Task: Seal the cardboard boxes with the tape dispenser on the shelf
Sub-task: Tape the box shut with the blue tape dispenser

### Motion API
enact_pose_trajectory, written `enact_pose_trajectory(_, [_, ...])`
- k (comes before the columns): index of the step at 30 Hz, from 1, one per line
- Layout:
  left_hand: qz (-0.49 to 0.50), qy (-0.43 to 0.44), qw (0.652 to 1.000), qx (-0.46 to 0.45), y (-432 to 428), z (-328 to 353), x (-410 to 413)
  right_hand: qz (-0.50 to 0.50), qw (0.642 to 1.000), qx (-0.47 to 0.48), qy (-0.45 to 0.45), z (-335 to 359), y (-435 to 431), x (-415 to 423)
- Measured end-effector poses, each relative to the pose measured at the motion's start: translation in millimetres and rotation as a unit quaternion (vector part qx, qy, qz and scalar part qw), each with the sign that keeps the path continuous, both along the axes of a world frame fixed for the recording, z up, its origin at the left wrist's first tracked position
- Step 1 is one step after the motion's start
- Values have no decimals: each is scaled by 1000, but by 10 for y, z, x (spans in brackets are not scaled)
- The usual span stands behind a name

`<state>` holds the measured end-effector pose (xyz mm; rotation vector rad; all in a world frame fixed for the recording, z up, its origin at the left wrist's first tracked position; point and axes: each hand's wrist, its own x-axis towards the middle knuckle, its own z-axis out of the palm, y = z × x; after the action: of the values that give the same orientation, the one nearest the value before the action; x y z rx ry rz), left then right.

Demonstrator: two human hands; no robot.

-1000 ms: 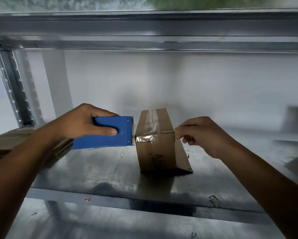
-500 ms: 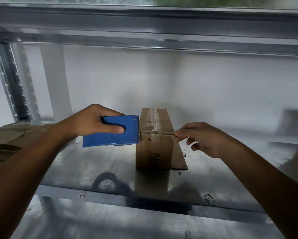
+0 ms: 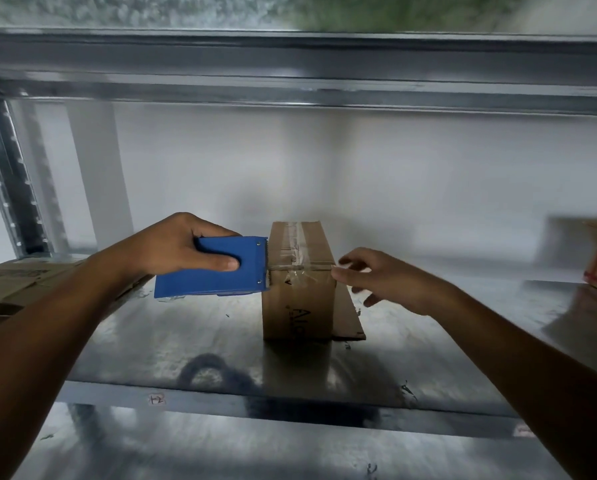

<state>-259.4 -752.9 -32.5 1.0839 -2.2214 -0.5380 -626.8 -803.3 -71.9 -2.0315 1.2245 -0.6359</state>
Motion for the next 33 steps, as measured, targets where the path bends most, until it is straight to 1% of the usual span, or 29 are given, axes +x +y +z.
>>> enact_pose_trajectory(2, [1,-2,1000,-1,-1,5,-11,32,988,-145,41,-122,-47,-22])
enact_pose_trajectory(4, [1,-3,1000,4,0,4,-25,85,950,-286,85,-187,-65,-5])
enact_pose_trajectory(5, [1,-3,1000,5,2,4,-34,104,931,-338,92,-185,-66,24])
enact_pose_trajectory(8, [3,-11,1000,-2,7,18,-71,123,872,-464,95,-110,-88,195])
enact_pose_trajectory(10, [3,-16,1000,-8,14,25,-95,125,847,-505,110,-56,-69,351])
enact_pose_trajectory(14, [0,-20,1000,-13,33,24,-120,152,838,-493,178,-23,-26,530])
enact_pose_trajectory(16, [0,-19,1000,-16,42,18,-125,149,844,-476,199,-29,-28,537])
enact_pose_trajectory(19, [-4,-16,1000,-21,51,9,-136,119,866,-439,210,-36,-14,503])
enact_pose_trajectory(24, [-4,-18,998,-57,110,70,-60,105,853,-455,234,-55,21,488])
enact_pose_trajectory(28, [20,-75,992,-99,146,186,26,106,850,-463,228,-45,20,525])
enact_pose_trajectory(30, [26,-92,991,-96,148,187,42,102,854,-455,230,-40,9,526])
enact_pose_trajectory(33, [32,-85,992,-83,177,134,77,102,861,-440,234,-37,-3,530])
